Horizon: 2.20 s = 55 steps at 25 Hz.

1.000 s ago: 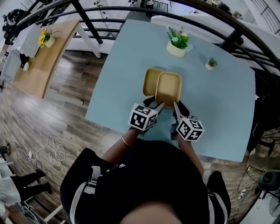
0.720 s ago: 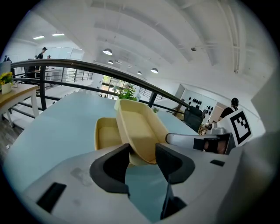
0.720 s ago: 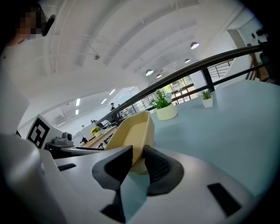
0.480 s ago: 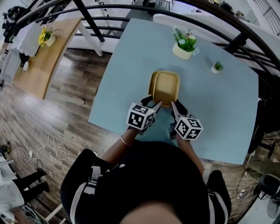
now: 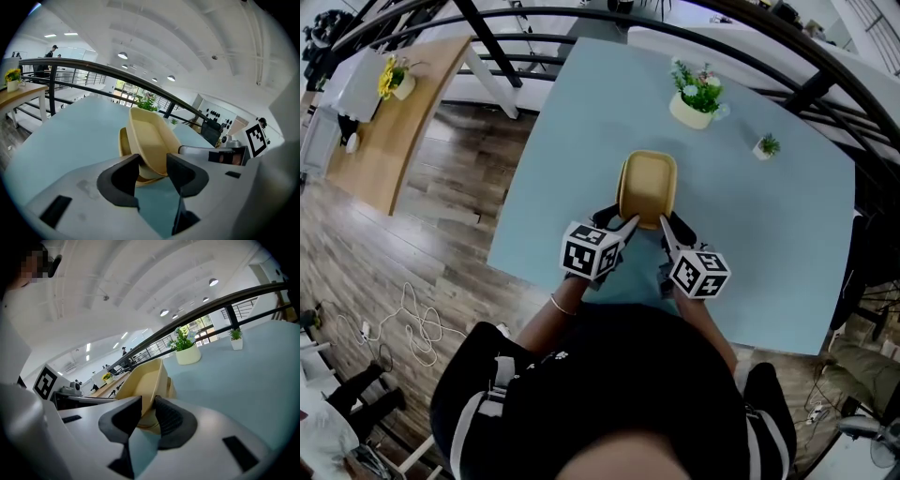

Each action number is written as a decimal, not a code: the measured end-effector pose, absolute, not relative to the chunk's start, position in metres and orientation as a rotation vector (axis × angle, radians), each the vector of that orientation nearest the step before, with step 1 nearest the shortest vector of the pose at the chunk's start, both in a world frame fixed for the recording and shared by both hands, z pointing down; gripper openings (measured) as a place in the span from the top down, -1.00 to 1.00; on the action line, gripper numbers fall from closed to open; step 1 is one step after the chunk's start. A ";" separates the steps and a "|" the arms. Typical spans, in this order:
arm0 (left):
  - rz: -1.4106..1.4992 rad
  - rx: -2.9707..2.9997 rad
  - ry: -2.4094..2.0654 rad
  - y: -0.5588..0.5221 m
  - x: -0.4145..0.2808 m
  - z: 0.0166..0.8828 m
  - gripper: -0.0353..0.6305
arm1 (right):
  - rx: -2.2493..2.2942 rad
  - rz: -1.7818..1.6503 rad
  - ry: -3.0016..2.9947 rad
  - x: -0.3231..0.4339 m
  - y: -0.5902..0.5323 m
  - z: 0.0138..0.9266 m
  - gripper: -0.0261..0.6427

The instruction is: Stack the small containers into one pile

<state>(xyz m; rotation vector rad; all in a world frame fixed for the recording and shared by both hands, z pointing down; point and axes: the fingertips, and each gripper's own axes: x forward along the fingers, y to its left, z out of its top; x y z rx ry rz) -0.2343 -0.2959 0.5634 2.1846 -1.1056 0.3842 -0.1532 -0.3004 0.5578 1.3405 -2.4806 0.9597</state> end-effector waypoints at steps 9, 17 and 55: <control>0.367 2.134 -1.155 -0.305 -0.246 0.569 0.34 | 1.254 0.996 -2.481 -0.165 -0.299 0.566 0.61; 0.427 2.121 -1.170 -0.305 -0.247 0.578 0.34 | 1.224 1.010 -2.476 -0.167 -0.299 0.570 0.60; 0.262 2.302 -1.173 -0.288 -0.220 0.526 0.46 | 1.463 1.053 -2.551 -0.107 -0.281 0.531 0.60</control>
